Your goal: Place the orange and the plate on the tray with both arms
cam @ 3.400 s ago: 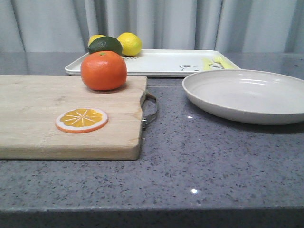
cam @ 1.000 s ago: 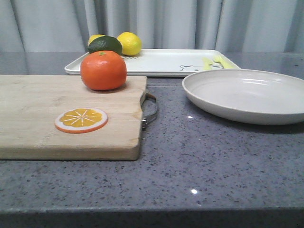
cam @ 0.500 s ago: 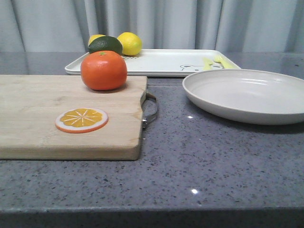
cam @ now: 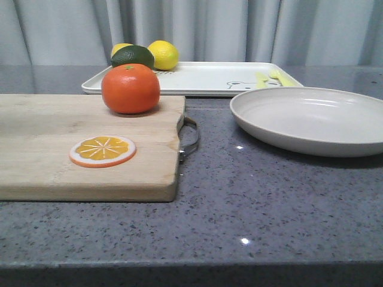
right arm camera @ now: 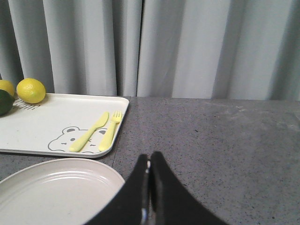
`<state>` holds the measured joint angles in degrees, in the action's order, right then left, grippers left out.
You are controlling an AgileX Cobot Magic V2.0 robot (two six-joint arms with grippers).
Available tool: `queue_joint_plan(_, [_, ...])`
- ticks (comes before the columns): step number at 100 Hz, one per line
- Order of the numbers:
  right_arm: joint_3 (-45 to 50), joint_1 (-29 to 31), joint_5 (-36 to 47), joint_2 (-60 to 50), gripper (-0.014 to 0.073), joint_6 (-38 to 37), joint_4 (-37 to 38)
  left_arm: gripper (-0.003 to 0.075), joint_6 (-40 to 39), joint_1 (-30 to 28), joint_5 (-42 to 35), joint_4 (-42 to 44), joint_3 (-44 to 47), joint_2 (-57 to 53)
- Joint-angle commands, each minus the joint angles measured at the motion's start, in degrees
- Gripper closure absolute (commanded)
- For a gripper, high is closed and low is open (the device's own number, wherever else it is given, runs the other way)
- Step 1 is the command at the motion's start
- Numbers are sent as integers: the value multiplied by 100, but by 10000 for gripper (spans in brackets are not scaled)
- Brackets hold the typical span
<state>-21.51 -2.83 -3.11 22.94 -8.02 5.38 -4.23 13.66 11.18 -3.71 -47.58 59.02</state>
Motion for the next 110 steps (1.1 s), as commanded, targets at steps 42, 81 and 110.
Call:
queue_joint_plan(42, [-210, 5, 375, 82, 650, 3, 15, 91, -45, 1123, 1688, -927, -2568, 2246])
queue_joint_plan(81, [-210, 5, 375, 82, 650, 3, 15, 91, -35, 1371, 2890, -938, -3960, 3611])
queue_joint_plan(110, [-210, 5, 370, 82, 650, 3, 15, 91, -35, 1371, 3301, -1014, -4054, 3997])
